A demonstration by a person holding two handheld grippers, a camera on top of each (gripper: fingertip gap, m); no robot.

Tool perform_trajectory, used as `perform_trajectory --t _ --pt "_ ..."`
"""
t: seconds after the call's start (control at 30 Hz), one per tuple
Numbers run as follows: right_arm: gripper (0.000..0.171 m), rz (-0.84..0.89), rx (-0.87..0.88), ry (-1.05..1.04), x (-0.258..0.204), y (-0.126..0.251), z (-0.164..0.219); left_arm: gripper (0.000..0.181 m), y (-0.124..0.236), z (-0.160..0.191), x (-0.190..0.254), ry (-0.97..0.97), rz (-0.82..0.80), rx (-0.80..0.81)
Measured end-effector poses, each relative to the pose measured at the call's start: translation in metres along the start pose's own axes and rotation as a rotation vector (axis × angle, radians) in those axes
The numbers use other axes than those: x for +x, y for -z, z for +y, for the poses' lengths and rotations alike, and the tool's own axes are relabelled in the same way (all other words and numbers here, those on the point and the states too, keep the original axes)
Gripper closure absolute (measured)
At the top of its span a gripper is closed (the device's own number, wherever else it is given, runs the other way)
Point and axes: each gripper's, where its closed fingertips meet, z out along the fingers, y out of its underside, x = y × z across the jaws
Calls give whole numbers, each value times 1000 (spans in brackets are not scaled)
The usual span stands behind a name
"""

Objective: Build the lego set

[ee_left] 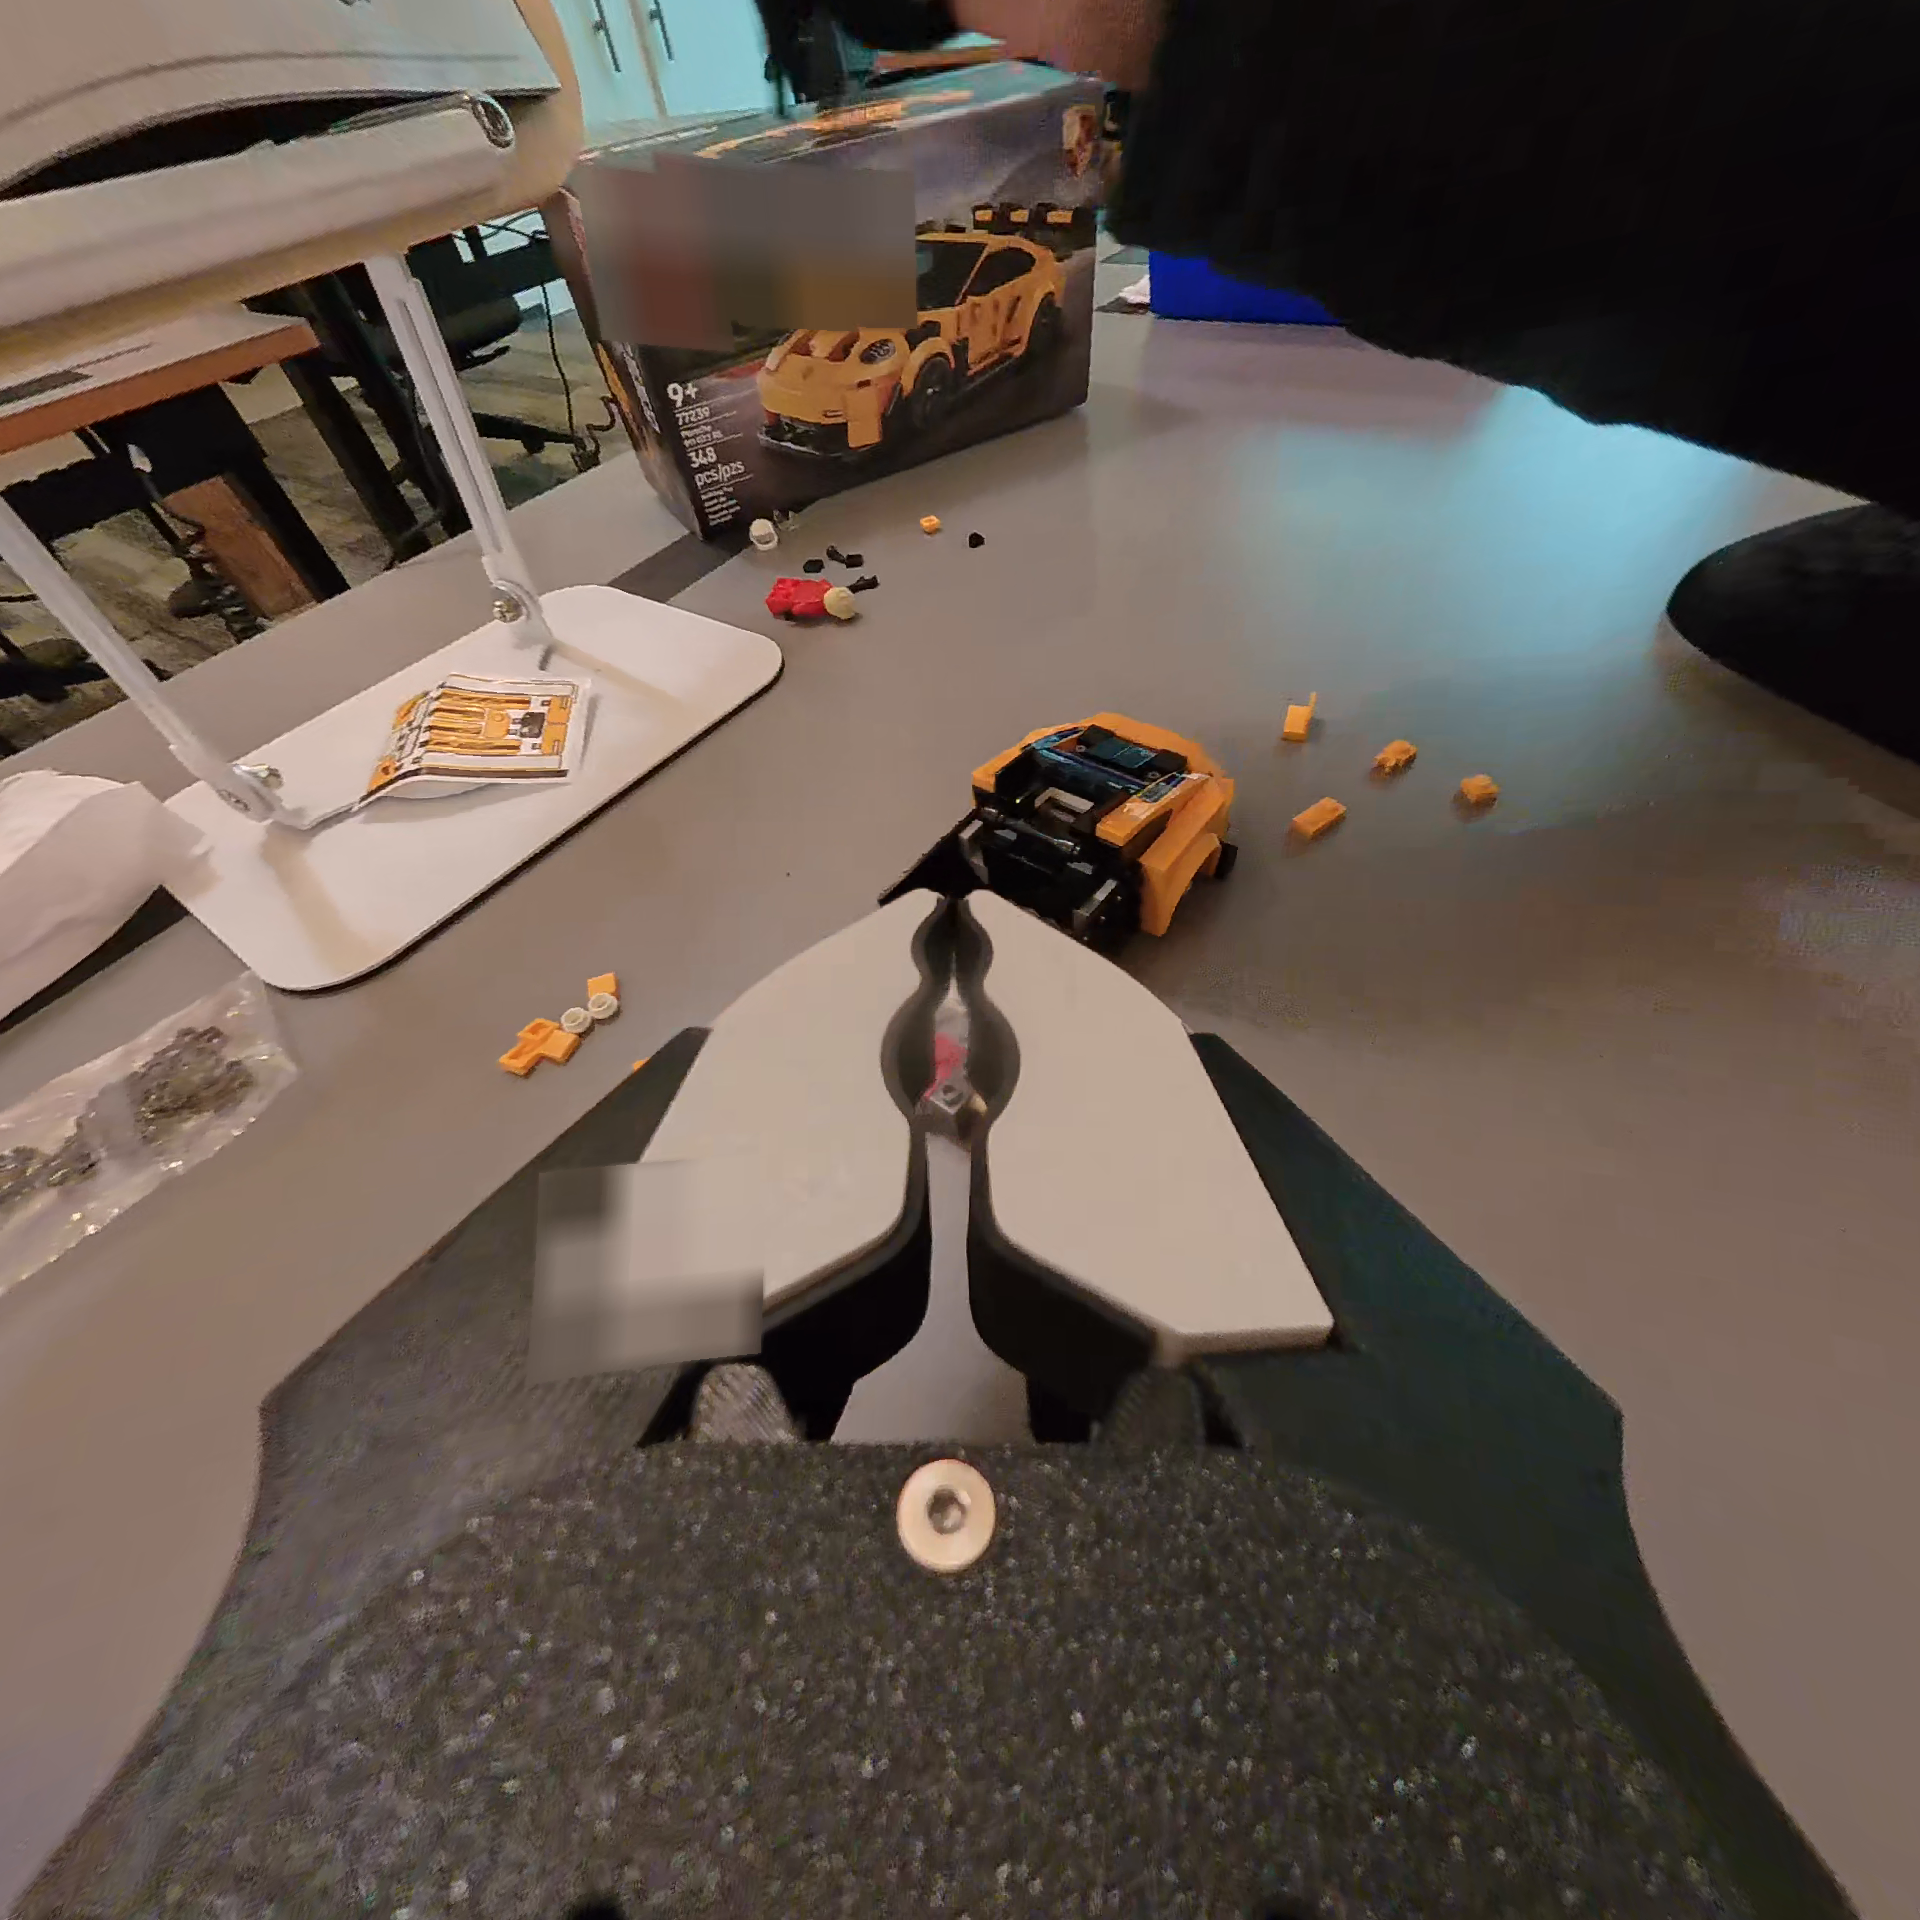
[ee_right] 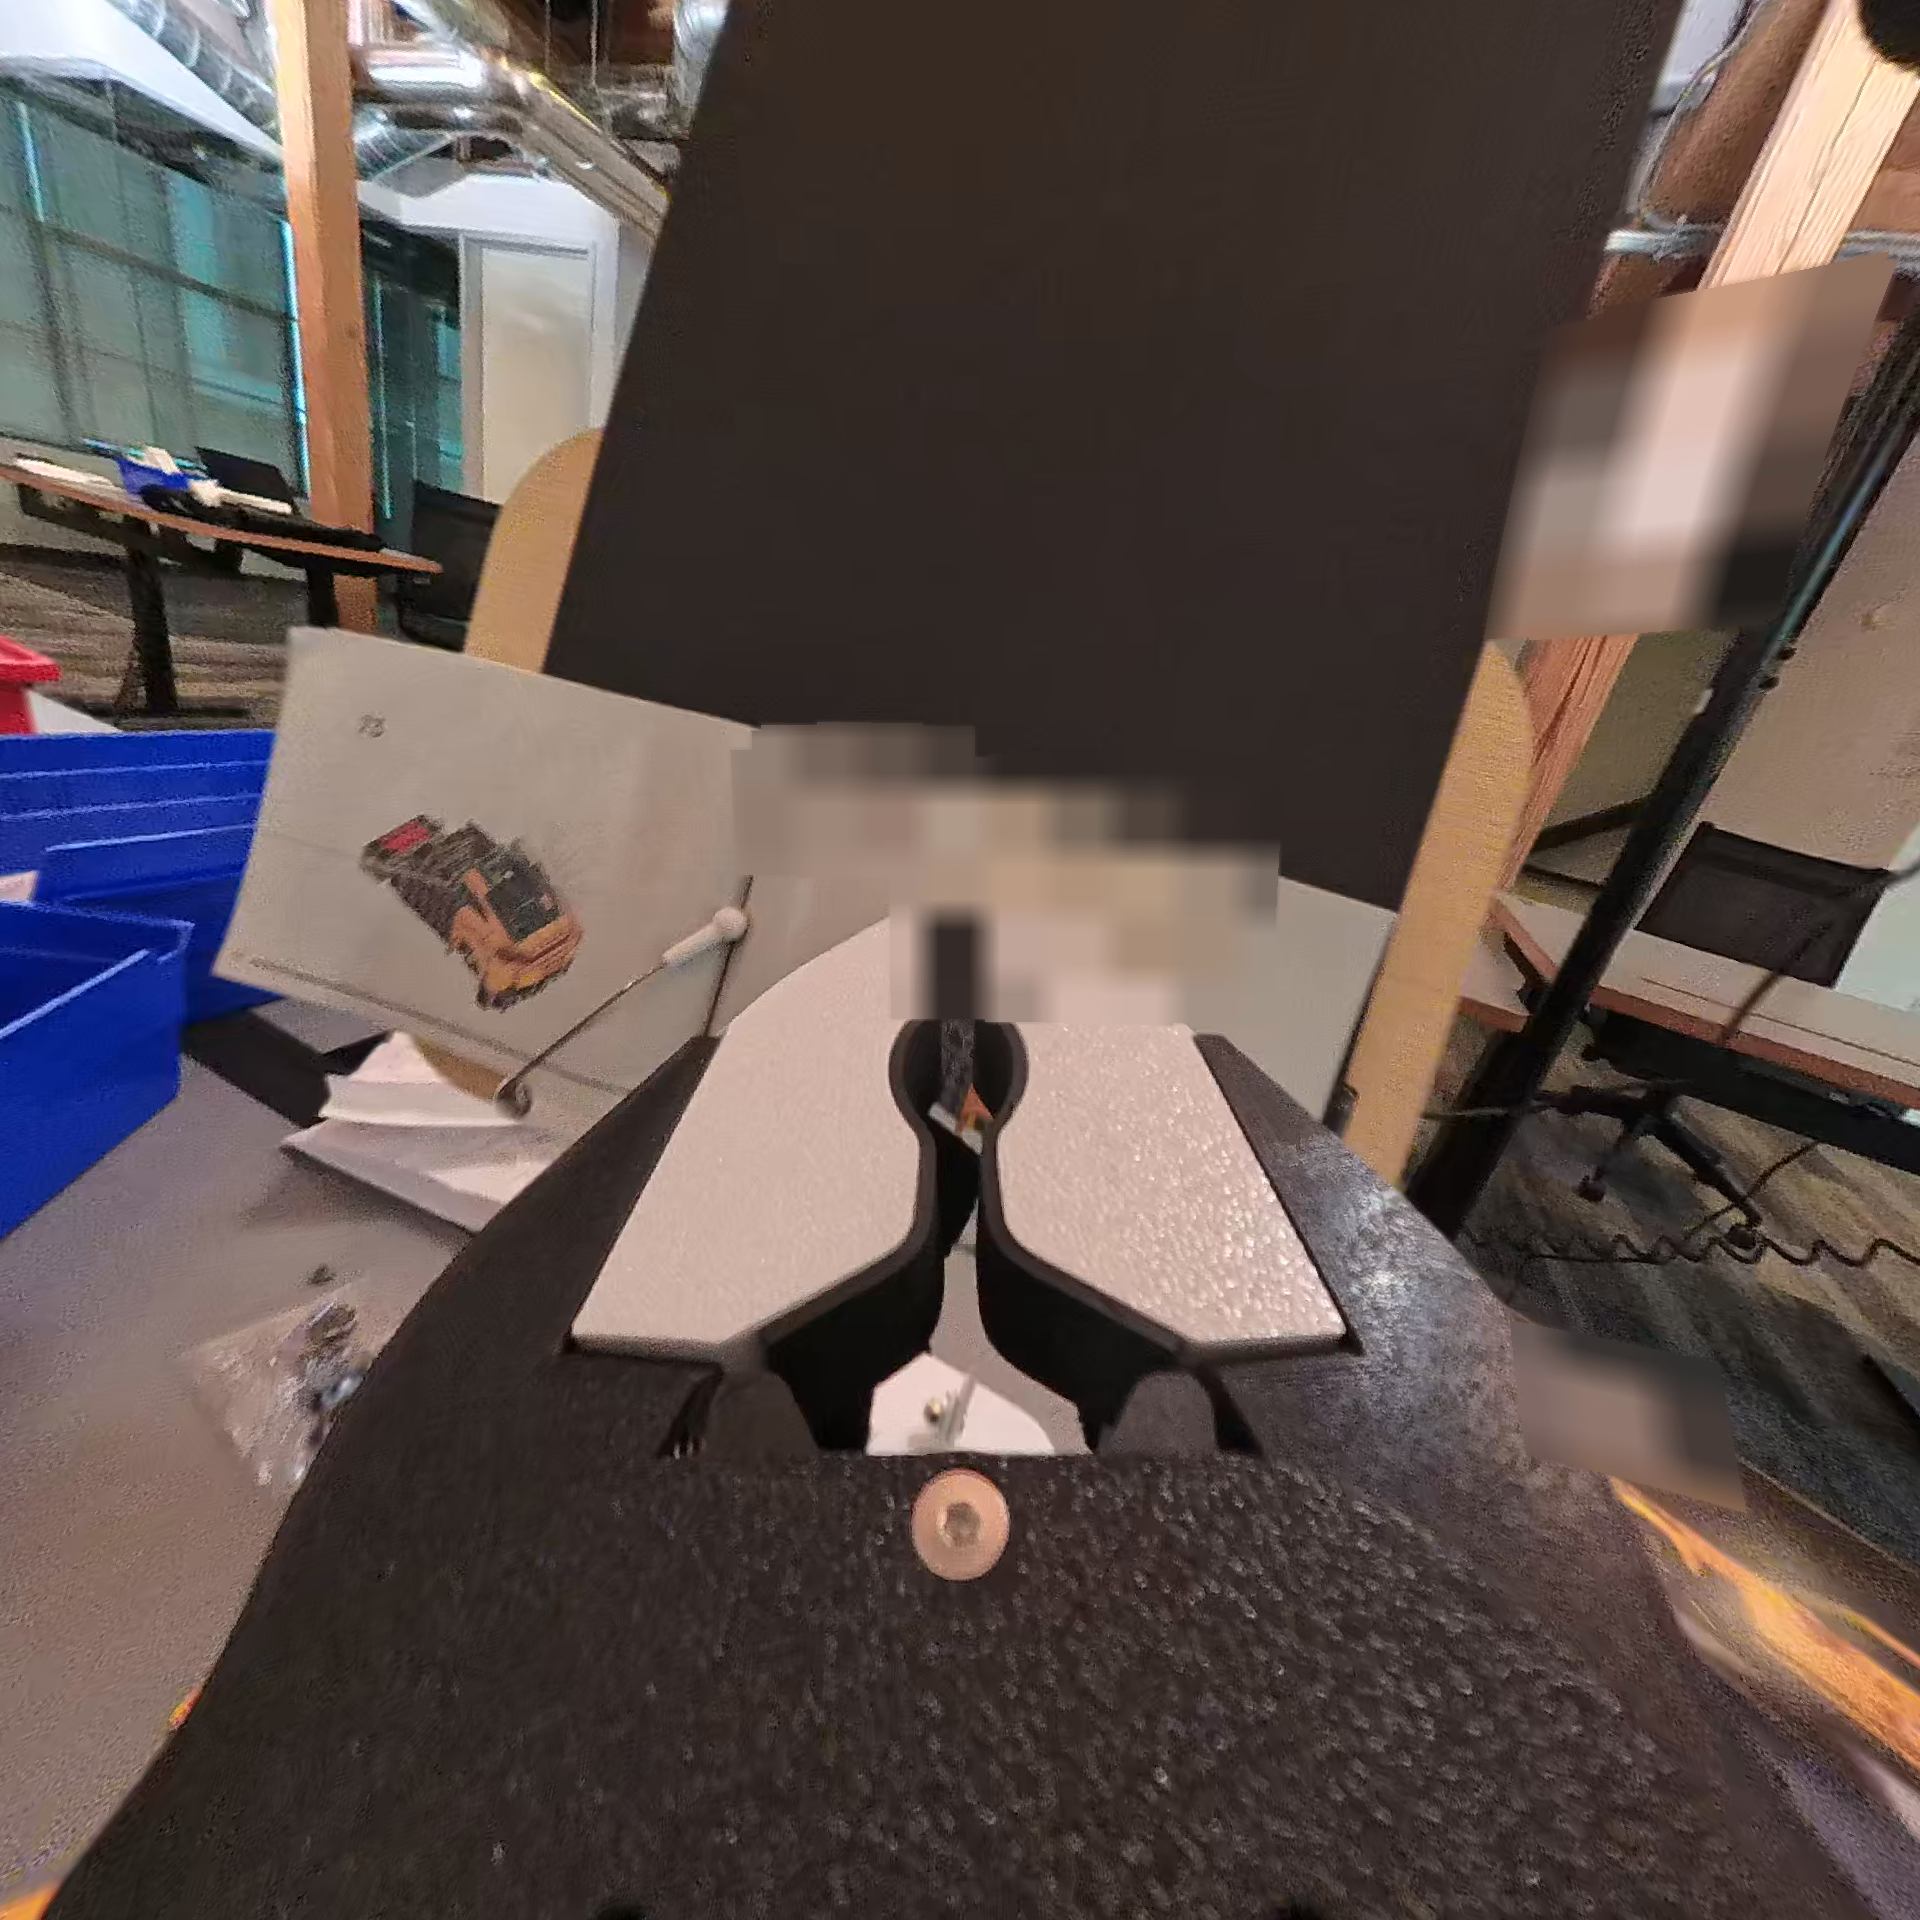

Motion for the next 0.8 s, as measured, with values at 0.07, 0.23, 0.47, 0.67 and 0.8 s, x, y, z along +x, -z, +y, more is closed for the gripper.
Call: perform_trajectory --t 0.07,0.23,0.47,0.67,0.8 --pt "171 4 -20 -9 4 -25 5 181 0 1 -1 -6 -4 -4" --pt "171 -12 -74 -9 4 -62 23 181 -1 4 -5 14 -4 -9" --pt "171 -25 -112 -9 6 -74 39 181 -2 6 -4 25 12 -16" --pt "171 -28 -82 -11 11 -77 31 181 -3 8 -4 31 18 -25" --pt "171 -28 -70 -8 16 -80 22 181 -3 9 -4 31 20 -31"
